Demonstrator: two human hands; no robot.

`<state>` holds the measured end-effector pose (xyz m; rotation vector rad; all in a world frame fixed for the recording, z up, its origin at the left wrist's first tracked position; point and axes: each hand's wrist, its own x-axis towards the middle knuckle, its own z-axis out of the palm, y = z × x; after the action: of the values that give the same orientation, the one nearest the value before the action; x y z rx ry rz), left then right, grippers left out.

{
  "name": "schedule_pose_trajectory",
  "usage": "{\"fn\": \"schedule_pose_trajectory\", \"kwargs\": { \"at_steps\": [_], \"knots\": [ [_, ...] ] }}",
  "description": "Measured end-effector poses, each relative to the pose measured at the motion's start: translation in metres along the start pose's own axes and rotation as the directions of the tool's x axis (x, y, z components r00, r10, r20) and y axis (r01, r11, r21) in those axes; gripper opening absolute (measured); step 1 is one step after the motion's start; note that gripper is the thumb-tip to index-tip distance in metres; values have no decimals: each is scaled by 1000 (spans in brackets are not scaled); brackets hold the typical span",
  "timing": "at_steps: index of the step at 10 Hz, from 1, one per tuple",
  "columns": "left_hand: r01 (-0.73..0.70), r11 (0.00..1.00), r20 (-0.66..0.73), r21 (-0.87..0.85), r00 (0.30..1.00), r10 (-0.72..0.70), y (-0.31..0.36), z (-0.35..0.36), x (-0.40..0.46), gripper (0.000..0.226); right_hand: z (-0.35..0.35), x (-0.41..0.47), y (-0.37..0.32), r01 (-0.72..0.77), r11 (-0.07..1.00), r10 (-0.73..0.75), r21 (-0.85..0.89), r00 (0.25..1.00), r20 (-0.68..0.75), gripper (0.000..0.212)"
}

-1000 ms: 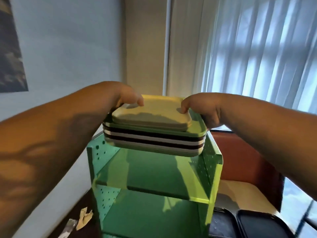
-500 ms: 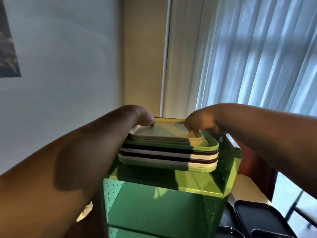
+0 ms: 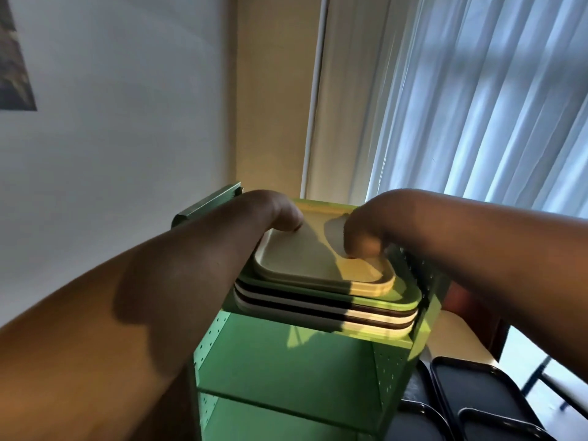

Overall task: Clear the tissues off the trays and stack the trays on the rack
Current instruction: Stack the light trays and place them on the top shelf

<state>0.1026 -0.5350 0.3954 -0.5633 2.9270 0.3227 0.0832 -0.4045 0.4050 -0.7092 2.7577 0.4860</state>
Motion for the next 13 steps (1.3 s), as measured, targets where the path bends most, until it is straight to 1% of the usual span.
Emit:
{"fn": "schedule_pose_trajectory", "kwargs": {
  "at_steps": [1, 2, 3, 4, 5, 6, 7, 8, 9, 10, 11, 12, 13],
  "knots": [
    [-33, 998, 4, -44, 999, 33, 4, 5, 1, 40, -5, 6, -1, 47, 999, -46, 12, 999, -13, 36],
    [-40, 998, -27, -55, 999, 39, 7, 4, -2, 39, -7, 8, 0, 111, 993, -112, 45, 994, 7, 37],
    [-46, 998, -197, -30, 980, 39, 15, -11, -7, 34, -15, 4, 10, 127, 992, -126, 1, 983, -130, 39],
    [-114, 992, -350, -56, 933, 87, 33, -30, -18, 30, -24, 2, 30, 129, 991, -113, 23, 933, -341, 43],
    [-241, 966, -422, -94, 889, 180, 63, -44, -23, 29, -31, -8, 62, 119, 985, -50, 124, 891, -452, 44],
    [-374, 926, -441, -55, 841, 314, 106, -60, -25, 27, -32, -12, 106, 145, 953, 27, 266, 835, -549, 54],
    [-450, 892, -405, 42, 809, 427, 160, -71, -33, 32, -18, -13, 154, 109, 923, 130, 370, 816, -563, 55],
    [-501, 856, -360, 129, 780, 512, 210, -76, -44, 31, -3, -14, 204, 47, 902, 217, 428, 810, -545, 52],
    [-518, 834, -268, 190, 790, 552, 262, -69, -47, 29, 12, -13, 256, -9, 882, 288, 470, 801, -525, 51],
    [-546, 821, -222, 164, 791, 570, 312, -39, -32, 19, 43, -6, 303, -31, 871, 319, 491, 794, -518, 46],
    [-520, 853, -193, 48, 833, 519, 355, 17, -4, 24, 103, 4, 335, -59, 870, 302, 489, 848, -435, 34],
    [-396, 916, -66, -62, 918, 392, 379, 100, 27, 64, 193, 22, 357, -94, 784, 357, 613, 877, -322, 38],
    [-272, 950, 74, -154, 955, 286, 398, 188, 54, 74, 292, 51, 382, -176, 674, 443, 718, 874, -201, 46]
  ]
}}
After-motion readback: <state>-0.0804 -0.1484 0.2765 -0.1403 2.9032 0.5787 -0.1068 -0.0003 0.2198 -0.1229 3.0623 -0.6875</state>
